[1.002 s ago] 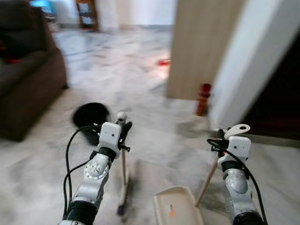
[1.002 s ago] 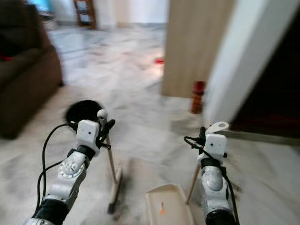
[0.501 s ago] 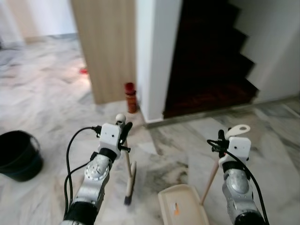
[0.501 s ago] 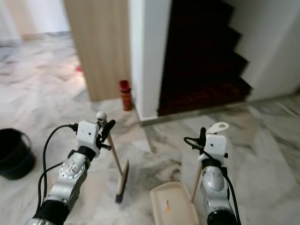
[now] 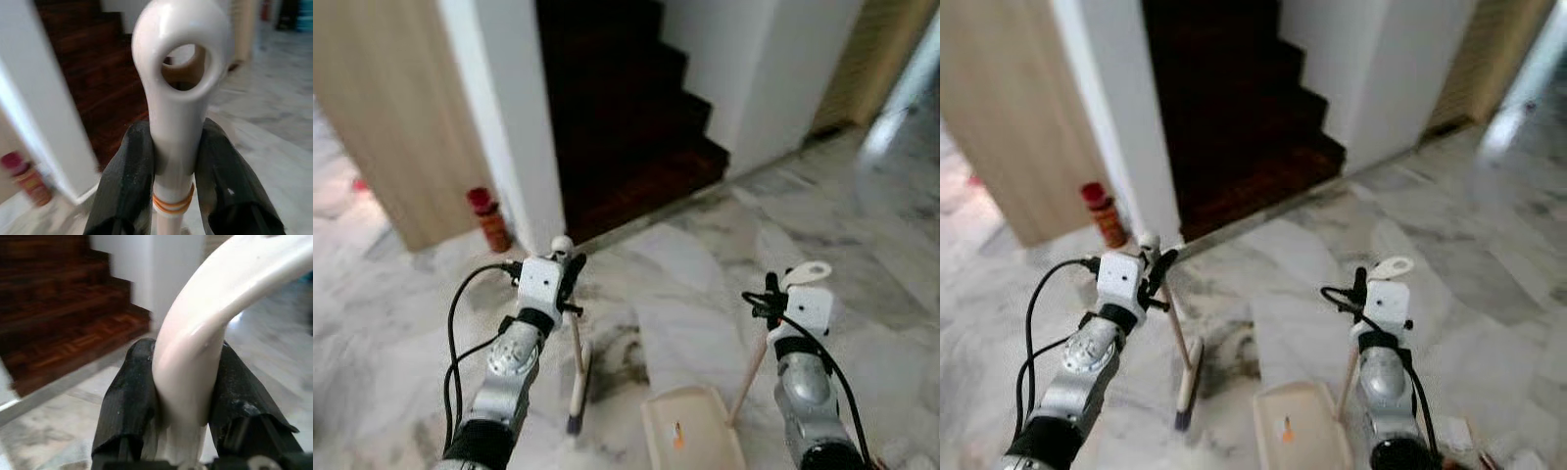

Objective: Sweep floor

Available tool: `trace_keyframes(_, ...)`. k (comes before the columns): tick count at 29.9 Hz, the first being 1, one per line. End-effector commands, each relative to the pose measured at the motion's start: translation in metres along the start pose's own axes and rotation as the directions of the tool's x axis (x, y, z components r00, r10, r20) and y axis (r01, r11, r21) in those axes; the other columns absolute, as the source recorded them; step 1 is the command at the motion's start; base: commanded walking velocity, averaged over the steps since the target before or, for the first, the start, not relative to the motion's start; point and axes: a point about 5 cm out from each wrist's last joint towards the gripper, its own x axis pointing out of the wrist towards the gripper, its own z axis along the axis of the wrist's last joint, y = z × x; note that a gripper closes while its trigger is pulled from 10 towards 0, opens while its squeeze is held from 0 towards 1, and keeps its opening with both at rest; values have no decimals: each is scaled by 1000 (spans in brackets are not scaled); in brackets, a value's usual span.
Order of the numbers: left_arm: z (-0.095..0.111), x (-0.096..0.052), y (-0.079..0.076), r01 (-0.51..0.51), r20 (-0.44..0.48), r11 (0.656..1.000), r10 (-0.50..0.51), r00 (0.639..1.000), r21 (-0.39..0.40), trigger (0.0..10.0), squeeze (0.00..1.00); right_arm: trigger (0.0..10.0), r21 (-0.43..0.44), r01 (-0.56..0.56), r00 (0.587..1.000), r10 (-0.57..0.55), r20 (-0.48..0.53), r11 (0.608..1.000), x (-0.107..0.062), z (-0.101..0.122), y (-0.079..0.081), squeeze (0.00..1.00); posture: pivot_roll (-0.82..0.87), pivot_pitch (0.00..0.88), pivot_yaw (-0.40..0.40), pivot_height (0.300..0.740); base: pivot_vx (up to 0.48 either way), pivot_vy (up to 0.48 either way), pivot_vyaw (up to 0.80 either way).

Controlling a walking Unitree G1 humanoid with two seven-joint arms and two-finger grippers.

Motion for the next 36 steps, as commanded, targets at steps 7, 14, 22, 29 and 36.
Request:
trace_keyframes(7,8,3,4,-3,39,999,2,999,32,10000,0,10000,-3,-1,999,2,35,1000,5,9,1,0,-117,0,31,740,0,0,-800)
trace_keyframes(14,8,3,4,-5,39,1000,4,999,24,10000,0,10000,-6,-1,999,1,34,1000,5,9,0,0,-119,0,30,740,0,-239,-800)
trace_keyframes(22,8,3,4,-6,39,999,5,999,35,10000,0,10000,-7,0,999,0,32,1000,5,8,0,0,-118,0,30,740,0,0,-800)
trace_keyframes(29,8,3,5,-5,40,999,3,999,35,10000,0,10000,-8,4,999,-4,32,1000,5,8,-1,0,-119,0,30,740,0,0,-800)
trace_keyframes(36,9,4,5,-12,43,999,10,999,38,10000,0,10000,-7,6,1000,-6,30,1000,5,8,-2,0,-119,0,31,740,0,0,-800)
